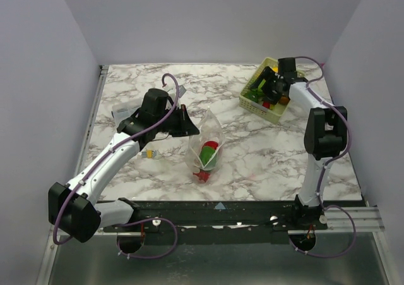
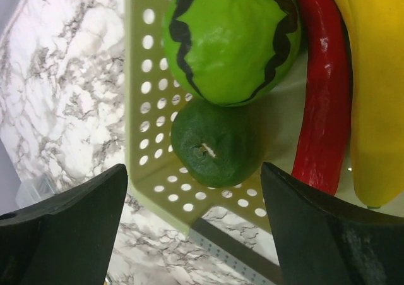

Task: Place the food in the zip-top bag and seal the zipper
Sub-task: Pick up the fake fruit from the bin.

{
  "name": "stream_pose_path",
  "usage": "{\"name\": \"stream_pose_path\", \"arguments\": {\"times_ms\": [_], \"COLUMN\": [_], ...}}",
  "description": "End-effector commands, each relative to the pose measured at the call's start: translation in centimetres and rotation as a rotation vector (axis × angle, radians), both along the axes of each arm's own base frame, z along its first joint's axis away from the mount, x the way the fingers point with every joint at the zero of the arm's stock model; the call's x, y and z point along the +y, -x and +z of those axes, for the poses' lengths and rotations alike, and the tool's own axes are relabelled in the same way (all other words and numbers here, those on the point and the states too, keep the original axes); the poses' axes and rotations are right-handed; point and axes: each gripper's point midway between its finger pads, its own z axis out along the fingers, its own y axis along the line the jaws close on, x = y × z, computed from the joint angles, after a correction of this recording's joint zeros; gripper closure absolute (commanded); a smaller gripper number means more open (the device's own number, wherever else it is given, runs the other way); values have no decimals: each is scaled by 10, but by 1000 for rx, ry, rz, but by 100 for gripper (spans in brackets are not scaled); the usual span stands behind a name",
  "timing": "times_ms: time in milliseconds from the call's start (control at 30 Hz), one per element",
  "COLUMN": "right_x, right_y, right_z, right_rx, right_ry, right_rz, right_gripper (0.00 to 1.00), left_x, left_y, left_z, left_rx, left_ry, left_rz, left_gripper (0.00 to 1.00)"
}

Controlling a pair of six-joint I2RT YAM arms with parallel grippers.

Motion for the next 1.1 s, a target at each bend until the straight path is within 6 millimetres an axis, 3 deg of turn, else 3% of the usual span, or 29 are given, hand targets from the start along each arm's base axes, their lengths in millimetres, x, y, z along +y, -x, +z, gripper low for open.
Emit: {"name": "stream_pose_path", "arguments": {"times_ms": [0,433,633,767,1067], "right_x": [3,9,7,8,-4], "right_y": [-1,2,4,4,3], "right_z": [-25,-64,-67,-52,2], "right_rx": [41,99,101,70,-59], "right_ry": [-23,-50,-33,-38,19], "right_rz": [33,57,59,64,36], "right_gripper": [13,23,30,42,67], "left_x": [-4,-4,-6,-6,-5], "left_y": [3,3,4,5,5], "left_z": [-4,-5,-5,-5,-5], "left_rx": [11,10,20,23,23], "left_ry": [10,13,24,25,21], "left_rz": [-24,-22,-31,-33,-26], "left_gripper": [100,100,100,100,100]}}
